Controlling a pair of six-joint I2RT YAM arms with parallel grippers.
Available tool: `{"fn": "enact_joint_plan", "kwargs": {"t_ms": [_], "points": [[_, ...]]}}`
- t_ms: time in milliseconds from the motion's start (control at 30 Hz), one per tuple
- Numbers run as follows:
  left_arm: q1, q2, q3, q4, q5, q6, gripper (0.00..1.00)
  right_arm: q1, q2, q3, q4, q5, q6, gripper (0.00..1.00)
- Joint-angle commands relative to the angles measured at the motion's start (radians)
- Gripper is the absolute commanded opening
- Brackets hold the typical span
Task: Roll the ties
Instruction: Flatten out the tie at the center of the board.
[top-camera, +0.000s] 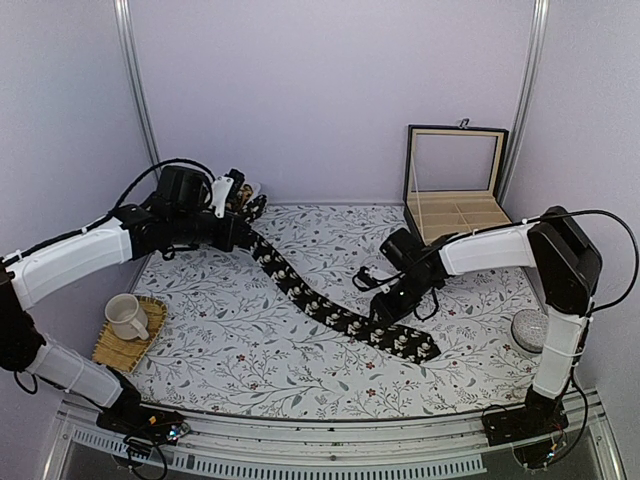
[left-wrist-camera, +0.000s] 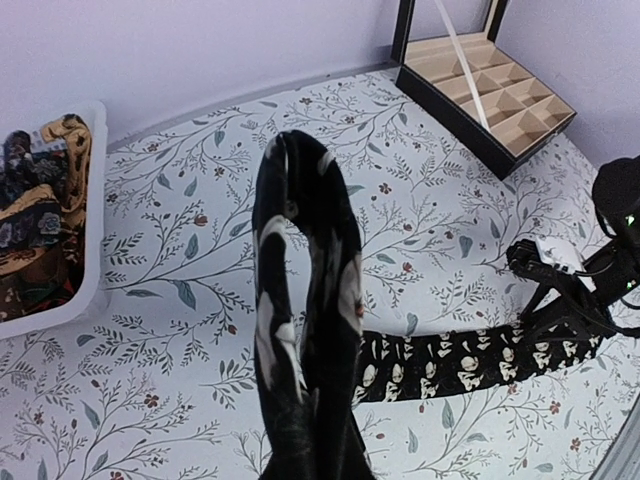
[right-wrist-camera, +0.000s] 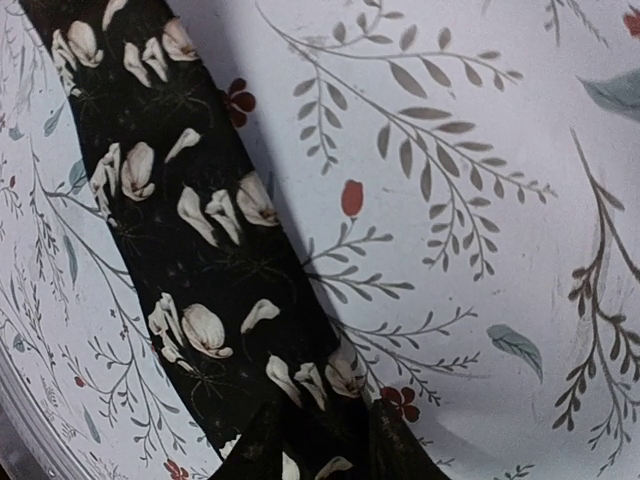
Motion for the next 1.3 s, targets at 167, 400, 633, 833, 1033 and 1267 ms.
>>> {"fn": "enact_joint_plan", "kwargs": {"t_ms": [167, 400, 633, 833, 1033, 1267], "points": [[0.018, 0.007, -0.053, 0.052, -0.043, -0.028, 0.00, 0.017, 0.093, -0.008, -0.137, 0.117, 0.007, 0.00], [0.024, 0.005, -0.084, 0.068, -0.064, -0.045, 0.00, 0.017, 0.021, 0.032, -0.136, 0.187, 0.033, 0.00], [0.037, -0.026, -0.122, 0.108, -0.147, -0.074, 0.00, 0.016, -0.099, 0.054, -0.156, 0.255, 0.048, 0.00], [0.055, -0.033, -0.179, 0.189, -0.170, -0.120, 0.00, -0.002, -0.172, 0.048, -0.134, 0.330, 0.052, 0.00], [0.068, 0.056, -0.194, 0.337, -0.119, -0.162, 0.00, -0.061, -0.189, 0.054, -0.073, 0.412, 0.019, 0.00], [0.076, 0.196, -0.067, 0.478, -0.115, -0.140, 0.00, -0.103, -0.200, 0.221, -0.041, 0.590, -0.056, 0.00]]}}
